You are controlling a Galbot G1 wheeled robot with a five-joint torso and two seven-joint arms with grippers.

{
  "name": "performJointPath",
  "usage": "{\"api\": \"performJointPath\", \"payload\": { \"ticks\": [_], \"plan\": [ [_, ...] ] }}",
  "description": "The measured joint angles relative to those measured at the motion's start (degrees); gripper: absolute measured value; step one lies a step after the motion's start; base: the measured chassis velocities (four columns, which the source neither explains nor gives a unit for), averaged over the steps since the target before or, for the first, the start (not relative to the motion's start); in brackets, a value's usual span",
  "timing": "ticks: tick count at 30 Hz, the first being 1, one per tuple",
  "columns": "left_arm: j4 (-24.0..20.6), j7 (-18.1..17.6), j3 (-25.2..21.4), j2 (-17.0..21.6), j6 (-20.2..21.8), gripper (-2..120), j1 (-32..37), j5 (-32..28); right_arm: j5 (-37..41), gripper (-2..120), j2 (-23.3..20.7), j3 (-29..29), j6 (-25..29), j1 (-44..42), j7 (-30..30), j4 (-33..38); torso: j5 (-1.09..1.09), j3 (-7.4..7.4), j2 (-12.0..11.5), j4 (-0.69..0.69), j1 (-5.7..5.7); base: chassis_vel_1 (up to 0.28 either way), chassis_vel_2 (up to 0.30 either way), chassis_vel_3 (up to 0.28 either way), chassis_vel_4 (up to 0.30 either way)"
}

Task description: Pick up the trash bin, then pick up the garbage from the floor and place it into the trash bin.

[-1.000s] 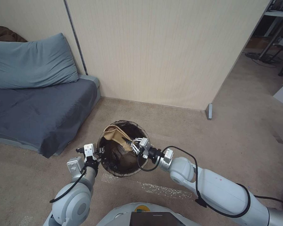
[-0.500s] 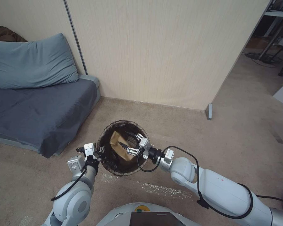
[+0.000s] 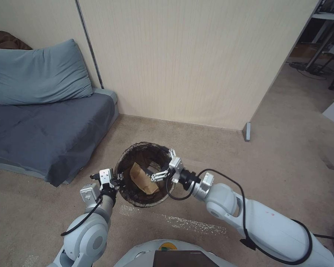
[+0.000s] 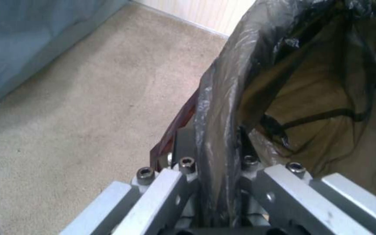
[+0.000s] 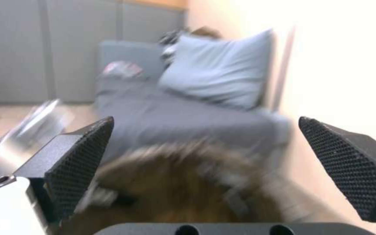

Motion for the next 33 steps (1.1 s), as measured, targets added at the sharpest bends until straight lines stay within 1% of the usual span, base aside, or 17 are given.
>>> {"api": "performJointPath", "payload": {
  "ticks": [2, 3, 5, 7, 10, 11, 13, 14, 17, 18, 21, 22, 24, 28, 30, 31, 33],
  "plan": [
    [0.1, 0.0, 0.0, -0.1, 0.0, 0, -0.1, 0.0, 0.8, 100, -0.6, 2.7, 0.0, -1.4, 0.4, 3.1, 0.0, 0.0, 0.0, 0.0, 0.0, 0.0, 0.0, 0.0, 0.0],
    [0.1, 0.0, 0.0, -0.1, 0.0, 0, -0.1, 0.0, 0.8, 100, -0.6, 2.7, 0.0, -1.4, 0.4, 3.1, 0.0, 0.0, 0.0, 0.0, 0.0, 0.0, 0.0, 0.0, 0.0],
    [0.2, -0.1, -0.1, -0.1, -0.1, 0, 0.0, 0.0, 2.0, 100, -1.3, 8.0, -1.2, -4.0, 2.9, 7.0, 0.0, 0.0, 0.0, 0.0, 0.0, 0.0, 0.0, 0.0, 0.0],
    [0.2, -0.1, -0.1, -0.2, -0.1, 0, 0.0, 0.0, 2.1, 100, -1.5, 9.2, -1.6, -4.6, 3.6, 7.7, 0.0, 0.0, 0.0, 0.0, 0.0, 0.0, 0.0, 0.0, 0.0],
    [0.6, 0.0, -0.3, -0.3, 0.0, 0, 0.1, 0.6, 3.3, 100, -1.9, 18.4, -4.4, -8.5, 7.9, 11.3, 0.0, 0.0, 0.0, 0.0, 0.0, 0.0, 0.0, 0.0, 0.0],
    [0.6, 0.0, -0.3, -0.3, 0.0, 0, 0.1, 0.6, 3.3, 100, -1.9, 18.4, -4.4, -8.5, 7.9, 11.3, 0.0, 0.0, 0.0, 0.0, 0.0, 0.0, 0.0, 0.0, 0.0],
    [1.0, 0.2, -0.4, -0.4, -0.1, 0, 0.2, 1.5, 4.3, 100, -1.9, 26.8, -7.1, -12.5, 11.1, 13.4, 0.0, 0.0, 0.0, 0.01, 0.0, 0.0, 0.0, 0.0, 0.0],
    [1.0, 0.2, -0.4, -0.4, -0.1, 0, 0.2, 1.5, 4.3, 100, -1.9, 26.8, -7.1, -12.5, 11.1, 13.4, 0.0, 0.0, 0.0, 0.01, 0.0, 0.0, 0.0, 0.0, 0.0],
    [1.6, 0.8, -0.6, -0.4, -0.7, 0, 0.1, 3.7, 4.4, 100, -0.9, 38.2, -12.3, -20.7, 18.4, 16.9, 0.0, 0.0, 0.0, -0.02, 0.0, 0.0, 0.0, 0.0, 0.0],
    [1.6, 0.8, -0.6, -0.4, -0.7, 0, 0.1, 3.7, 4.4, 100, -0.9, 38.2, -12.3, -20.7, 18.4, 16.9, 0.0, 0.0, 0.0, -0.02, 0.0, 0.0, 0.0, 0.0, 0.0],
    [1.9, 1.1, -1.0, -0.5, -0.8, 0, 0.3, 5.6, 2.2, 100, 3.3, 44.0, -16.9, -25.0, 23.8, 17.7, 0.0, 0.0, 0.0, 0.0, 0.0, 0.0, 0.0, 0.0, 0.0],
    [1.9, 1.1, -1.0, -0.5, -0.8, 0, 0.3, 5.6, 2.2, 100, 3.3, 44.0, -16.9, -25.0, 23.8, 17.7, 0.0, 0.0, 0.0, 0.0, 0.0, 0.0, 0.0, 0.0, 0.0],
    [1.9, 1.1, -1.5, -0.2, -0.9, 0, 0.7, 6.7, -0.4, 100, 6.1, 47.6, -18.5, -28.2, 26.0, 17.5, 0.0, -0.01, 0.0, 0.0, 0.0, 0.0, 0.0, 0.0, 0.0],
    [1.9, 1.2, -1.8, 0.0, -0.9, 0, 0.8, 7.3, -2.8, 100, 7.9, 50.0, -18.4, -31.5, 26.3, 16.7, 0.0, 0.0, 0.0, 0.0, 0.0, 0.0, 0.0, 0.0, 0.0],
    [1.9, 1.1, -1.8, -0.1, -0.9, 0, 0.7, 8.0, -7.5, 100, 10.8, 51.5, -15.7, -35.9, 26.5, 14.8, 0.0, 0.0, 0.0, 0.0, 0.0, 0.0, 0.0, 0.0, 0.0],
    [1.9, 1.1, -1.8, -0.1, -0.9, 0, 0.7, 8.0, -7.5, 100, 10.8, 51.5, -15.7, -35.9, 26.5, 14.8, 0.0, 0.0, 0.0, 0.0, 0.0, 0.0, 0.0, 0.0, 0.0],
    [1.7, 1.0, -1.7, -0.2, -0.9, 0, 0.7, 8.2, -10.2, 100, 12.6, 52.1, -14.2, -38.4, 26.6, 13.9, -0.01, 0.0, 0.0, -0.01, 0.0, 0.0, 0.0, 0.0, 0.0]
  ]
}}
